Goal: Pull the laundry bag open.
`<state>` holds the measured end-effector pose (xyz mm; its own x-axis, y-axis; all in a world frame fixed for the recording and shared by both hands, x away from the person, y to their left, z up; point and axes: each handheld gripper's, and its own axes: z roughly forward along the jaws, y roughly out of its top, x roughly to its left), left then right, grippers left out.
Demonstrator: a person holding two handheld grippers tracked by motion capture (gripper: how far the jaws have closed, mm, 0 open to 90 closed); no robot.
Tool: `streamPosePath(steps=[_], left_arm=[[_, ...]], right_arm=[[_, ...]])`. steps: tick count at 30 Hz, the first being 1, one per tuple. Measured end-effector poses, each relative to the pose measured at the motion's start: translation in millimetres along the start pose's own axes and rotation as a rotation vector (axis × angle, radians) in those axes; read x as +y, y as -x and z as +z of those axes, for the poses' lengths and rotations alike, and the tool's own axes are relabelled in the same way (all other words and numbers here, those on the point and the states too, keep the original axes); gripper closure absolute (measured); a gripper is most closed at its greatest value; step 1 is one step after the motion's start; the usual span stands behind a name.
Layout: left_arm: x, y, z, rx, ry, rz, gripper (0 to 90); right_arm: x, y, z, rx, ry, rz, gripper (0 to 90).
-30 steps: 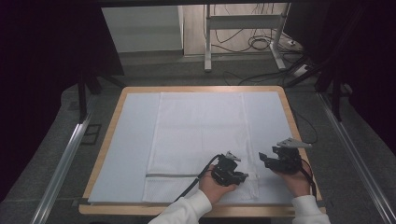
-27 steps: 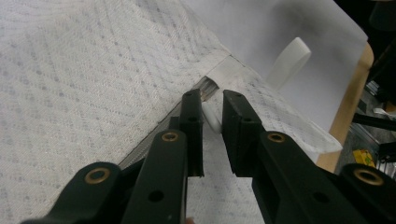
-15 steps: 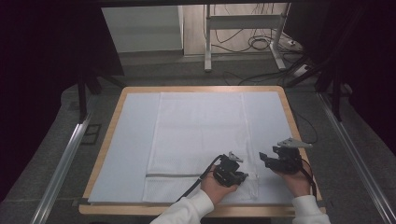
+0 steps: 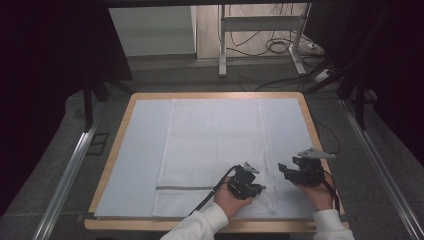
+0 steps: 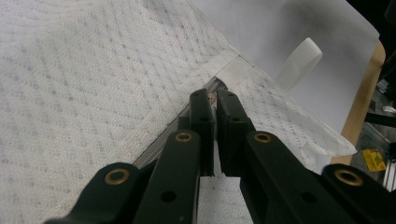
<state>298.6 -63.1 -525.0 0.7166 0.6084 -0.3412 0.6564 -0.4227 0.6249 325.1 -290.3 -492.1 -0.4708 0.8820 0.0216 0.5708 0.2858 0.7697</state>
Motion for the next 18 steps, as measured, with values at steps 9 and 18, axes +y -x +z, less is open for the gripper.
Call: streamPosePath(steps=[9,18], left_arm=[[1.7,-4.0,-9.9,-0.045,0.03,-0.016,87.0],[1.5,-9.4,-22.4,-0.078,0.052,-0.025,87.1]], right_arm=[[-0.5,0.0,-1.1,0.015,-0.007,0.005,35.8],[-0.9,1.5,-2.4,0.016,-0.007,0.014,35.6]])
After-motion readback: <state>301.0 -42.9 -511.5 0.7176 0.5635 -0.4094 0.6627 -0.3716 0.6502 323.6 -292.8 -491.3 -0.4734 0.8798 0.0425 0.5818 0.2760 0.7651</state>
